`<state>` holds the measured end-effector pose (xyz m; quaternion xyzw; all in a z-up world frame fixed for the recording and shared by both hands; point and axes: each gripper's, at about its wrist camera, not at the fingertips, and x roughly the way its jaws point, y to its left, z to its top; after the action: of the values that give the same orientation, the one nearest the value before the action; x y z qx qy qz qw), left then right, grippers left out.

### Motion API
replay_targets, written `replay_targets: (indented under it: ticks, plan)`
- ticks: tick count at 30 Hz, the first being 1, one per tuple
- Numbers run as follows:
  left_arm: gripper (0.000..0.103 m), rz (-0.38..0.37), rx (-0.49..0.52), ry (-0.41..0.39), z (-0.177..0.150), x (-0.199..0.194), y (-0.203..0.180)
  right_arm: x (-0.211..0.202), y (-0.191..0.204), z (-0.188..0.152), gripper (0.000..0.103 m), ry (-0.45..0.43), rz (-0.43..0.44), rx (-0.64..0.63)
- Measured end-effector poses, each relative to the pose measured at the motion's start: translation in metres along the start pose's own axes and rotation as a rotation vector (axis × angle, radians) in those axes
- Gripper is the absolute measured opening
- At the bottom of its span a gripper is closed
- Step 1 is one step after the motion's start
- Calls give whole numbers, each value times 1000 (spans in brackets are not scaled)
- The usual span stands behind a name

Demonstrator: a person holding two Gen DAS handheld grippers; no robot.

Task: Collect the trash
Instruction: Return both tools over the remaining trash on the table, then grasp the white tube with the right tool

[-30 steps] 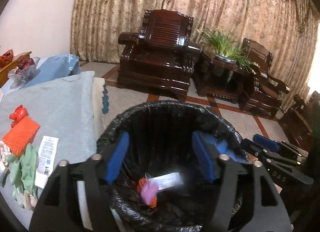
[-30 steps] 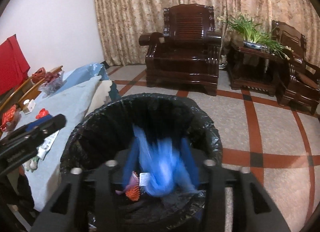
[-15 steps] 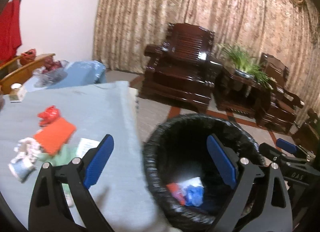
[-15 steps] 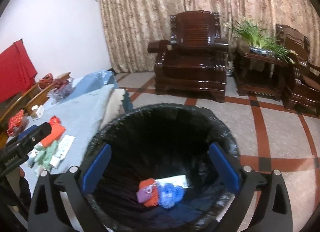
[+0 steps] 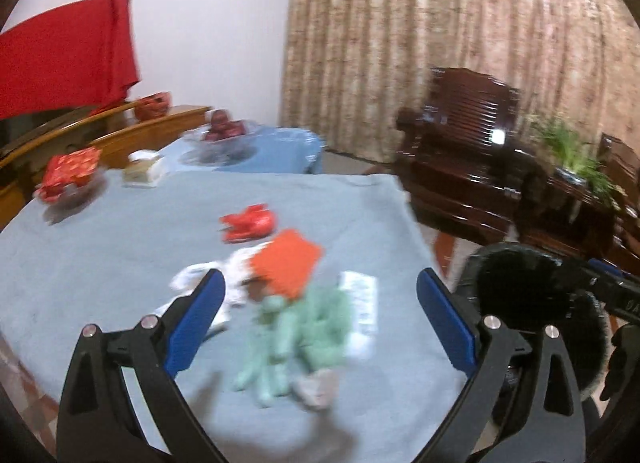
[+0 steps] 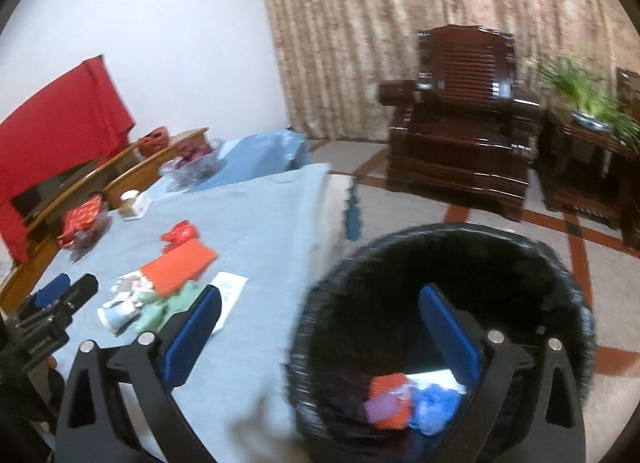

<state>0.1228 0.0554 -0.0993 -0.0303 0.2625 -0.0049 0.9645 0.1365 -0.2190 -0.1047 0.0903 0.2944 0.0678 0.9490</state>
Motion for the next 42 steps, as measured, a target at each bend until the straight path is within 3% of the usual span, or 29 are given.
replay_targets:
  ticks: [7,14,27,42]
  plan:
    - [94,104,-45,10,-4,1,54,31,64,1,97,20,88,-88]
    - [94,163,-65,31,-16,15,87,67,108,-14,96,36,77,-167]
    - [94,198,-92,109,-44,47,115,117,127,-54,78,142,9,-280]
    - [94,211,-101,153,-53,64,119,139,133,-67,76,221,40,-303]
